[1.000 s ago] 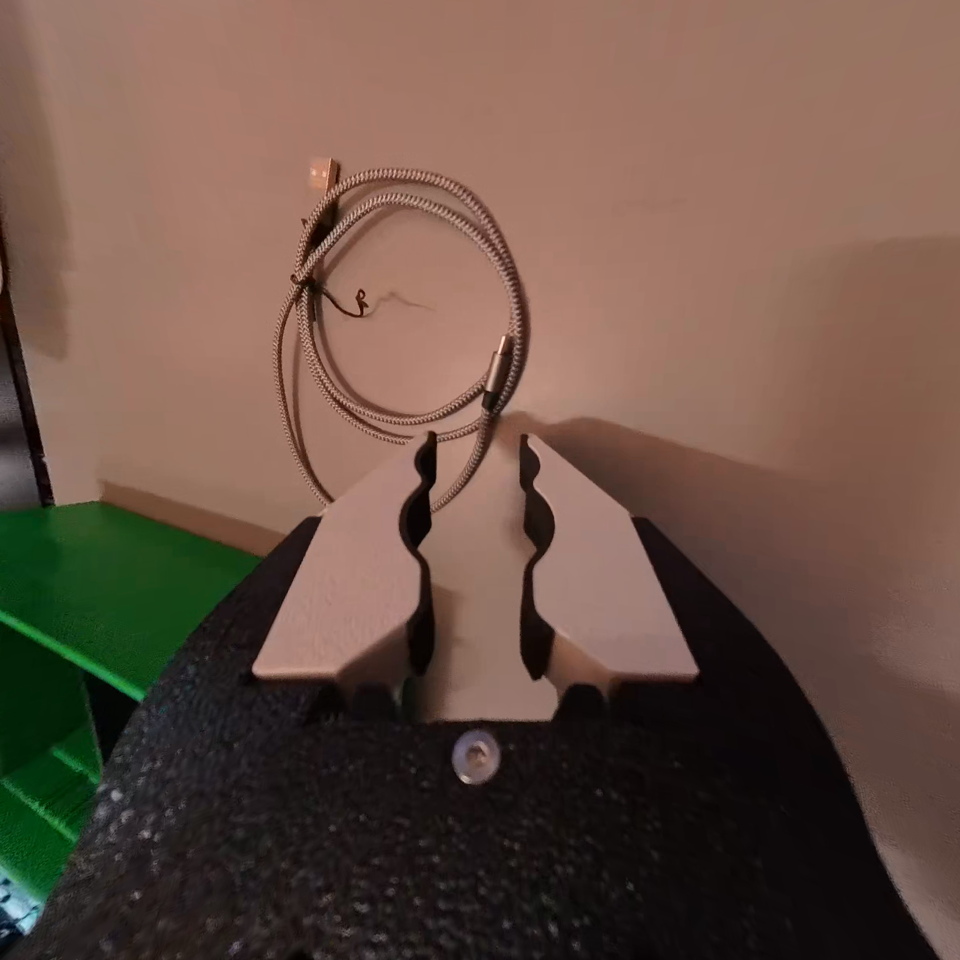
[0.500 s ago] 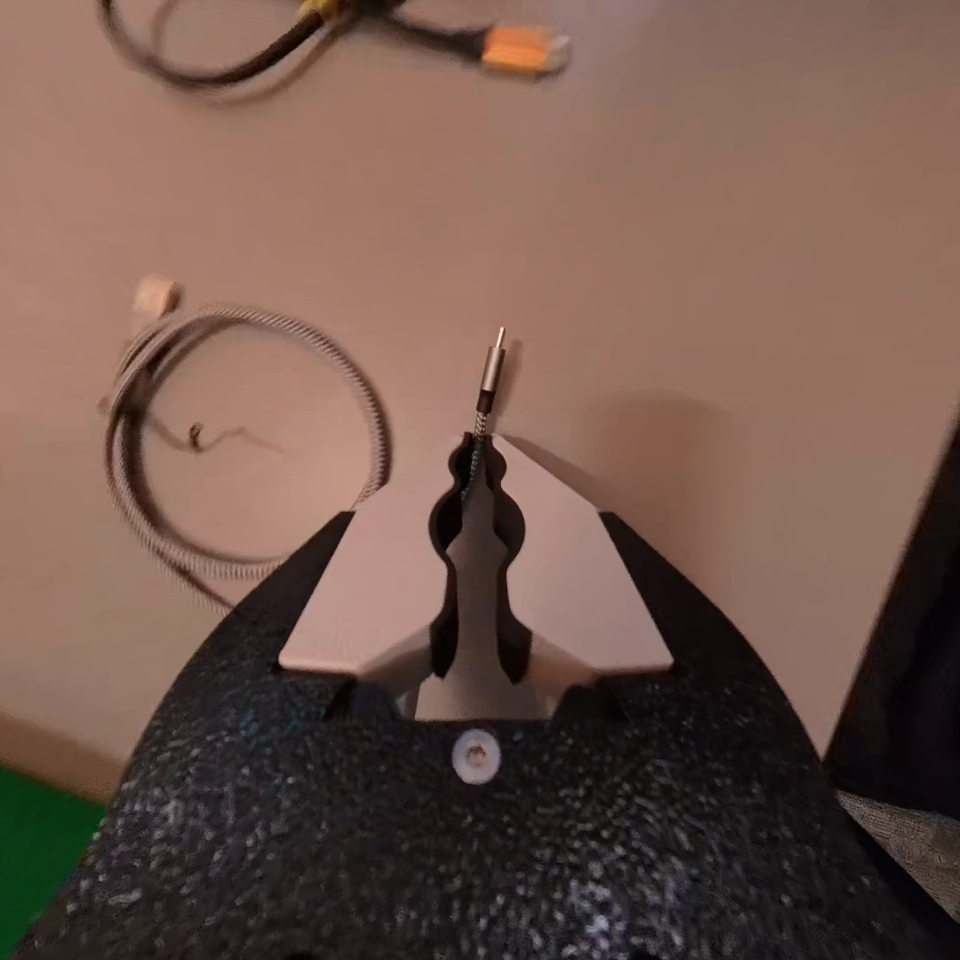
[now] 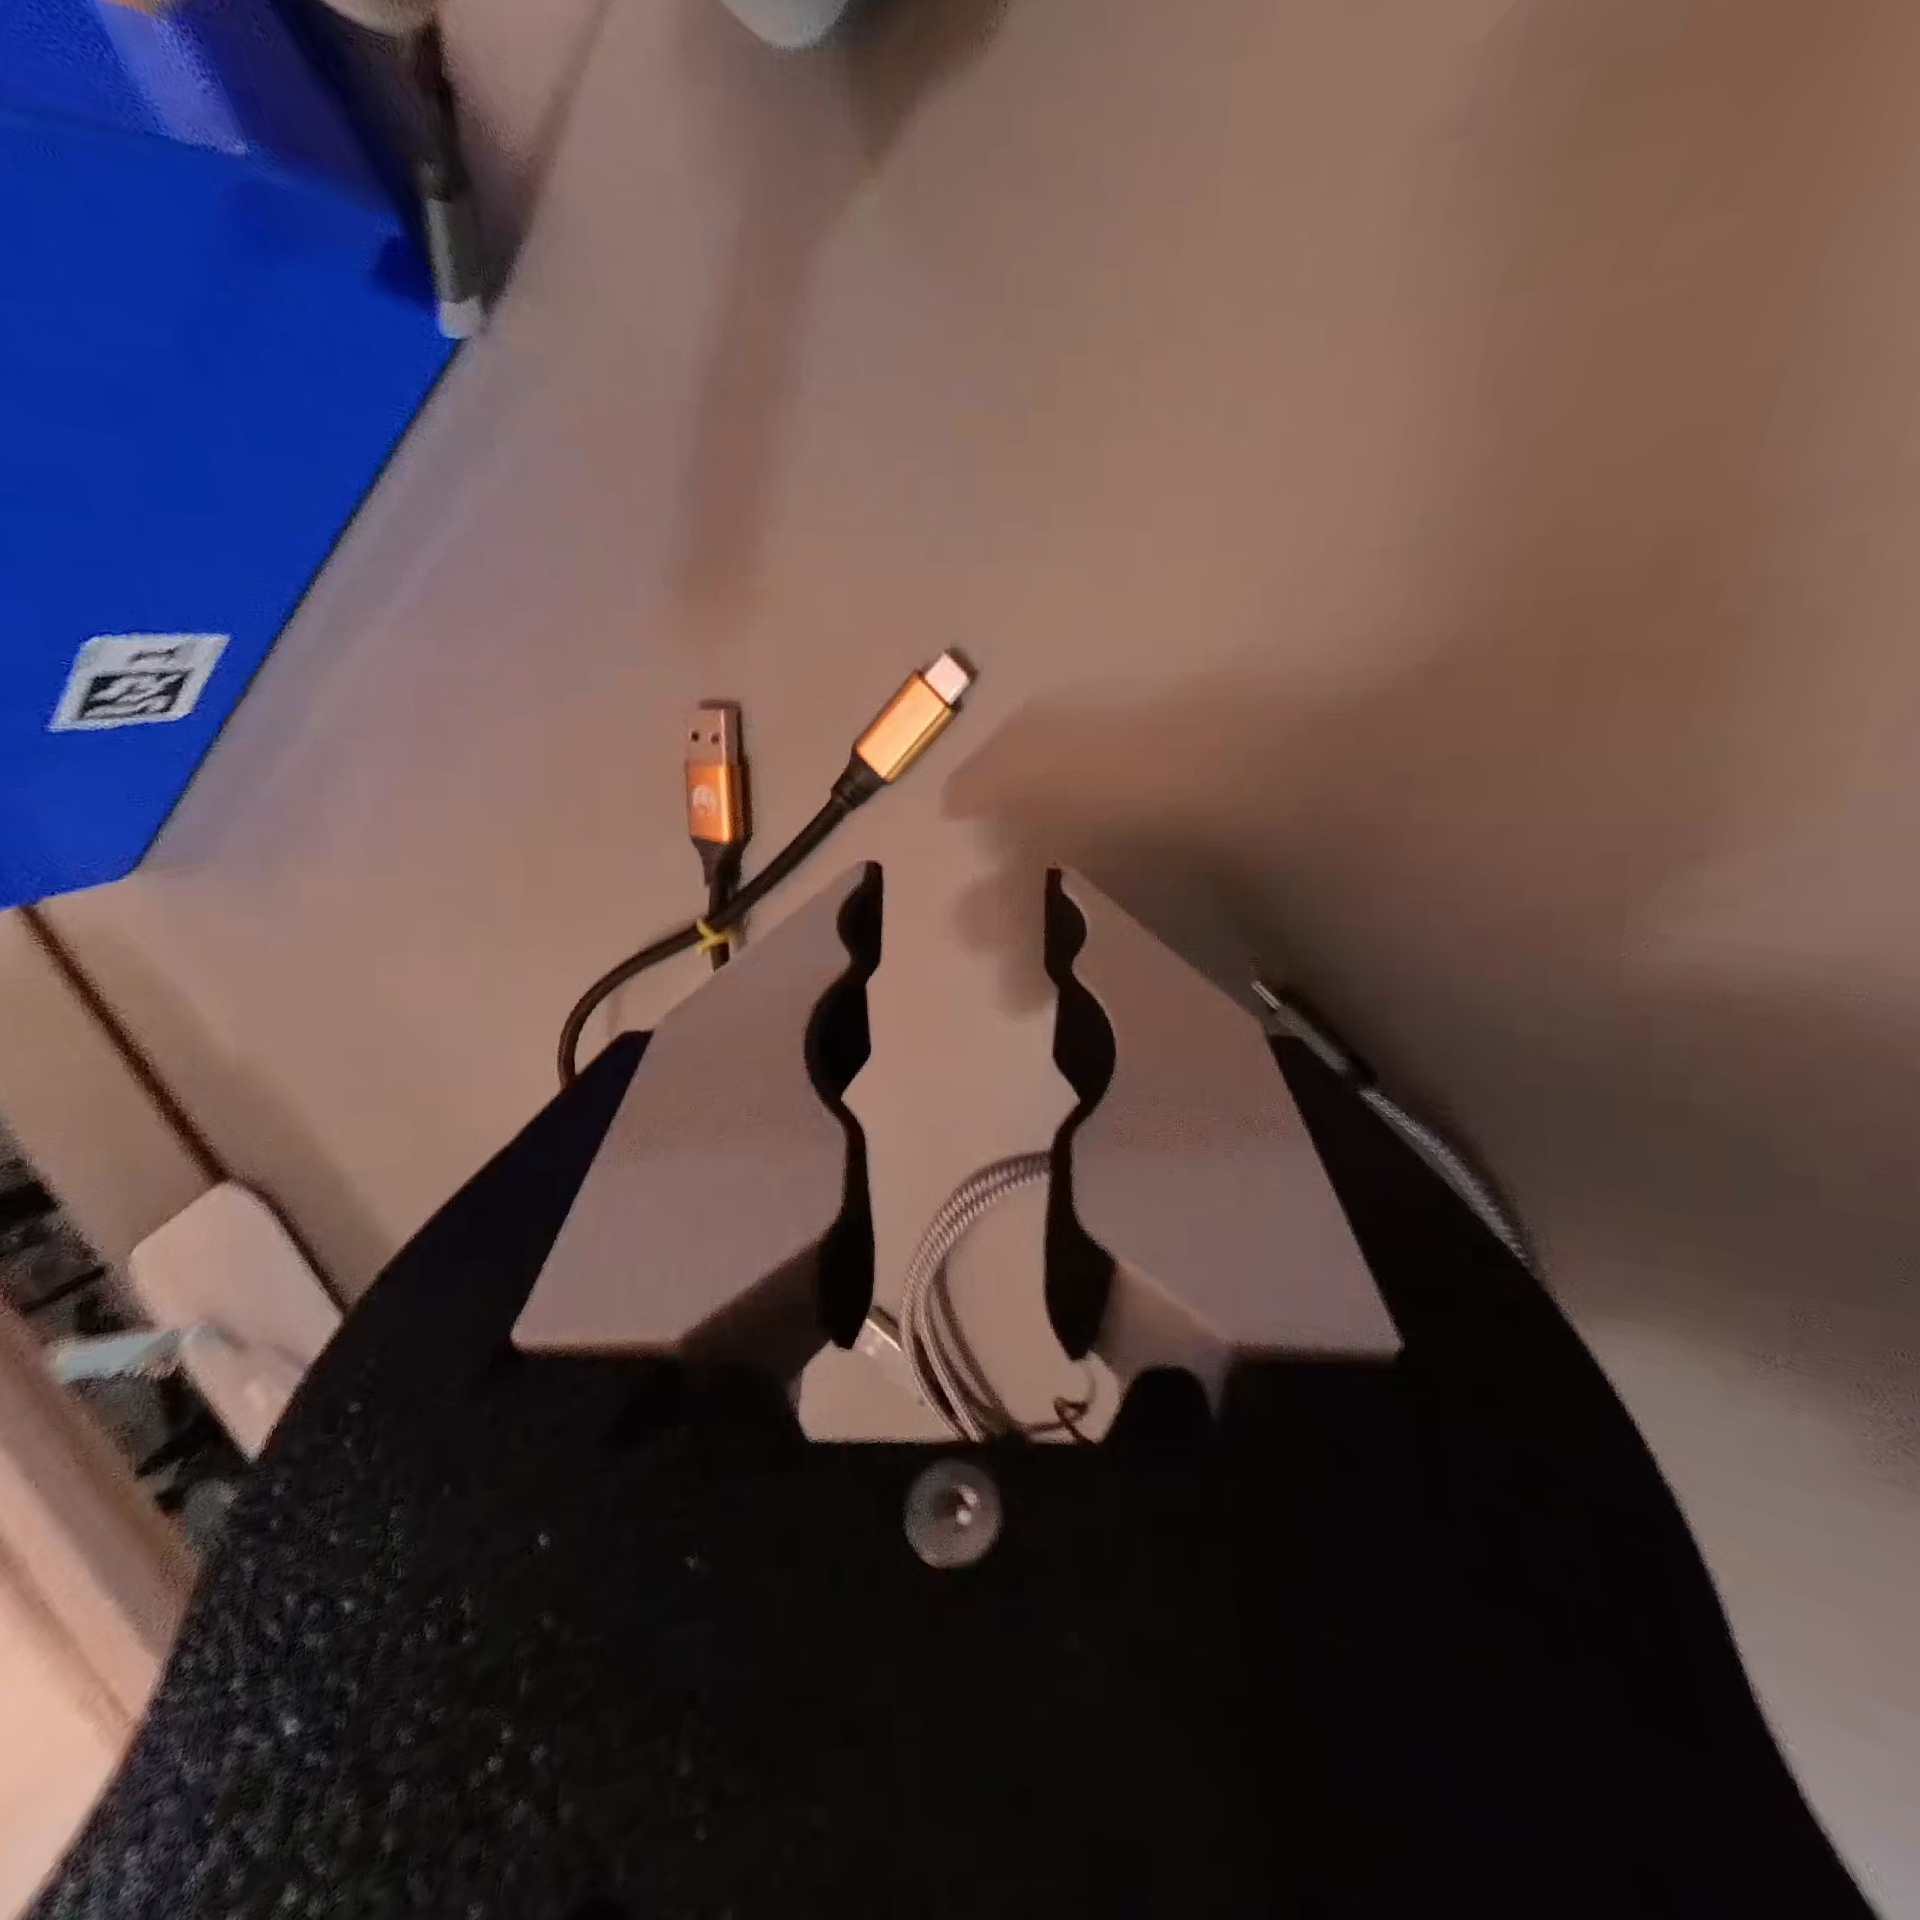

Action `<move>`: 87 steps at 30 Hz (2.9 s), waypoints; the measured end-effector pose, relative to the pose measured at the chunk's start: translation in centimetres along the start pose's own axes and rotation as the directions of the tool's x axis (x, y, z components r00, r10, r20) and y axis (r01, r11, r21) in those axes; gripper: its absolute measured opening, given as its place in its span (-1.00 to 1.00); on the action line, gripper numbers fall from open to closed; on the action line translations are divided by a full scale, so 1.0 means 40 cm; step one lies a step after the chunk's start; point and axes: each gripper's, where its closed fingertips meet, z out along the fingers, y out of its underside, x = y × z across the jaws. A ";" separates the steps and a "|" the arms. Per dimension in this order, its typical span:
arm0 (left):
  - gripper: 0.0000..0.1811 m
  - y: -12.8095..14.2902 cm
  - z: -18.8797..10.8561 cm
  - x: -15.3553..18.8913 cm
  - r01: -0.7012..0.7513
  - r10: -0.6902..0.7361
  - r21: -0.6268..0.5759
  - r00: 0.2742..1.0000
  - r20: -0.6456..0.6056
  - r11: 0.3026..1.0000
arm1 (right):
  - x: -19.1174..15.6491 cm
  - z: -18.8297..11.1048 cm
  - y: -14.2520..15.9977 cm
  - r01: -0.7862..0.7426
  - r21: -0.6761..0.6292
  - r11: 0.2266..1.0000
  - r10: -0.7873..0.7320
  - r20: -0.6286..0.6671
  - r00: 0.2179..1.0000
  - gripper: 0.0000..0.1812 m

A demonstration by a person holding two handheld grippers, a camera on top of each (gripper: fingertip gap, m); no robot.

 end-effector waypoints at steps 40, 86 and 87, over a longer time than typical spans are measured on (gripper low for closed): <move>-0.88 -0.009 0.066 -0.024 0.576 -0.586 0.392 0.803 -0.107 0.717 | -0.016 0.002 0.012 -0.002 -0.024 1.000 0.003 0.038 0.999 -0.76; -0.90 -0.089 -0.190 -0.140 0.839 -0.926 0.396 0.316 0.205 0.374 | -0.056 0.018 0.050 0.074 -0.114 0.991 -0.066 0.074 0.995 -0.75; -0.90 -0.088 -0.191 -0.141 0.838 -0.924 0.392 0.318 0.215 0.379 | -0.058 0.019 0.052 0.076 -0.120 0.990 -0.067 0.075 0.995 -0.75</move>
